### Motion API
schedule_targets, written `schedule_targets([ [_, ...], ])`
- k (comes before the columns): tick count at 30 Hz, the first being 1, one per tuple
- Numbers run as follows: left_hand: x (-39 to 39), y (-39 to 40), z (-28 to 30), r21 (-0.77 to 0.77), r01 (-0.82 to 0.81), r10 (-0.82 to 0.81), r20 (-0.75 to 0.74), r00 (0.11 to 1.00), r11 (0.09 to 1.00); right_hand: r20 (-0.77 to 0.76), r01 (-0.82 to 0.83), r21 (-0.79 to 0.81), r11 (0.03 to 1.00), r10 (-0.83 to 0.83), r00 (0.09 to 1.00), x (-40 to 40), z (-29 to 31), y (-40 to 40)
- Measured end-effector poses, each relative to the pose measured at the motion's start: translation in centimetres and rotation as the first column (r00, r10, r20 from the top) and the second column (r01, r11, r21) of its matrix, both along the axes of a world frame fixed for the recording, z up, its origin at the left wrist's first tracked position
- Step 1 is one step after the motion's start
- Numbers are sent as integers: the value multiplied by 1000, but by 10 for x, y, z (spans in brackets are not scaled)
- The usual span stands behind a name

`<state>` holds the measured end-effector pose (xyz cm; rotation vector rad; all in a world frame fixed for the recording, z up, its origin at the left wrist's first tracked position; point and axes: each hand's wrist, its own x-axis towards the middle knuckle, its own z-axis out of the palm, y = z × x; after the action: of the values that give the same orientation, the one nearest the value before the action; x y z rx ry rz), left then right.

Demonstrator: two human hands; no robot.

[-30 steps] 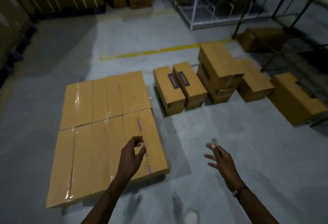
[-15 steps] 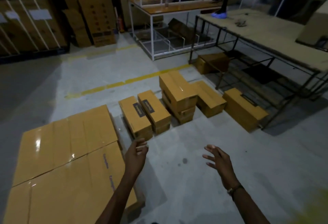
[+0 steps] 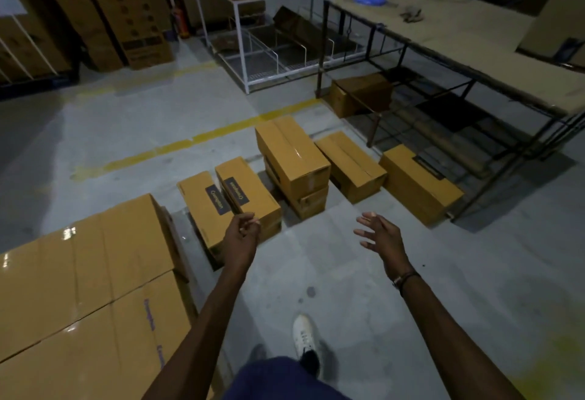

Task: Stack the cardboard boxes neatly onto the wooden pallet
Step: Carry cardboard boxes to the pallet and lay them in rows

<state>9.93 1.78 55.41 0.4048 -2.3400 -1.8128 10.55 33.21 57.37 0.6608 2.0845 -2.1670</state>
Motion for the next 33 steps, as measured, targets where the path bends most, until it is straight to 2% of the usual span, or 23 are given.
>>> schedule_targets([
  [8,-152,36,-17,86,-56,49,83,995,995,46,-21,43,999,19,999,-134,6,56],
  [17,-261,74,-28,88,-76,61,165,984,993,148,-89,1,996,88,985,-274,-26,95],
  [26,-378,98,-54,71,-232,208,251,945,970,200,-265,-35,963,267,943,-449,-56,110],
  [33,-474,98,-70,2,-293,279,299,912,956,178,-429,108,897,407,896,-589,-74,119],
])
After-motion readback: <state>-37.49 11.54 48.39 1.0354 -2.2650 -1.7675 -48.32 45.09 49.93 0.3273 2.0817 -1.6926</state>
